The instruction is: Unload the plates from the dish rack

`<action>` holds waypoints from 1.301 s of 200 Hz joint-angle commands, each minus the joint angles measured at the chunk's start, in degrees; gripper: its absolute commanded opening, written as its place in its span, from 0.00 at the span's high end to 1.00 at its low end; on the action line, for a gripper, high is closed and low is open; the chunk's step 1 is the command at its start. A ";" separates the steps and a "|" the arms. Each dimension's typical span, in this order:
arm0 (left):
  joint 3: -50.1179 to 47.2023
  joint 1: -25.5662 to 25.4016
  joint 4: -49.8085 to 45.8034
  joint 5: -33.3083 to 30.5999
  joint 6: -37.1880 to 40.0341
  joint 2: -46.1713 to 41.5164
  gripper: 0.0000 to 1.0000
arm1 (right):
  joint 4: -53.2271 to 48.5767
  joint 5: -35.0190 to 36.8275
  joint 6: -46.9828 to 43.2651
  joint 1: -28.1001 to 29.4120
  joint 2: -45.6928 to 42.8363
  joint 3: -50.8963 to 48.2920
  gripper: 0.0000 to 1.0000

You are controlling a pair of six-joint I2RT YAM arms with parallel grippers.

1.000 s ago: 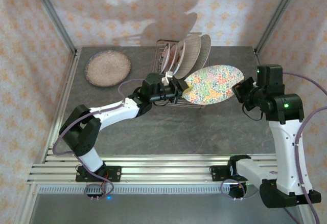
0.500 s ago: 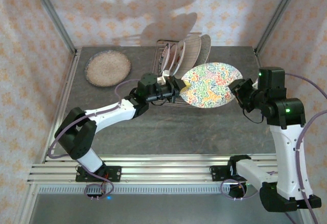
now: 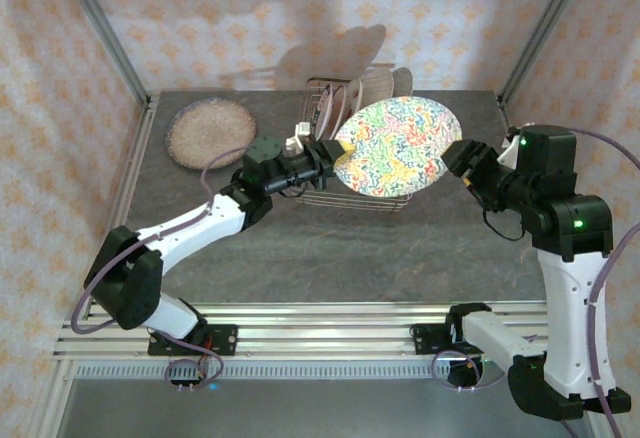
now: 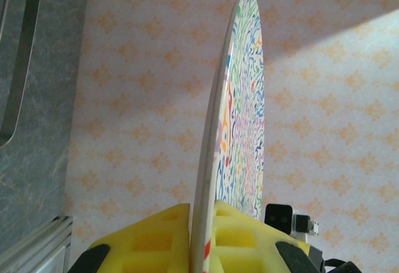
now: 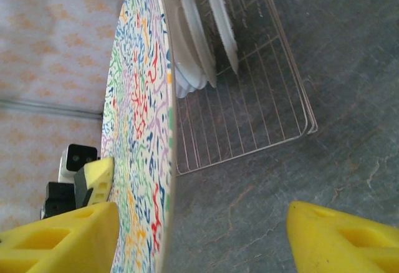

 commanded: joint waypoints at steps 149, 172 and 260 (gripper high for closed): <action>-4.55 21.92 -6.72 1.31 5.23 -11.90 1.00 | 27.83 13.37 -31.16 31.33 5.26 -2.58 0.28; -4.94 24.78 -6.83 0.81 5.76 -11.77 1.00 | 31.46 14.77 -32.96 33.37 5.36 -5.14 0.27; -7.71 31.27 -3.33 -3.34 7.86 -8.40 1.00 | 41.47 20.93 -39.62 41.54 8.01 -9.52 0.24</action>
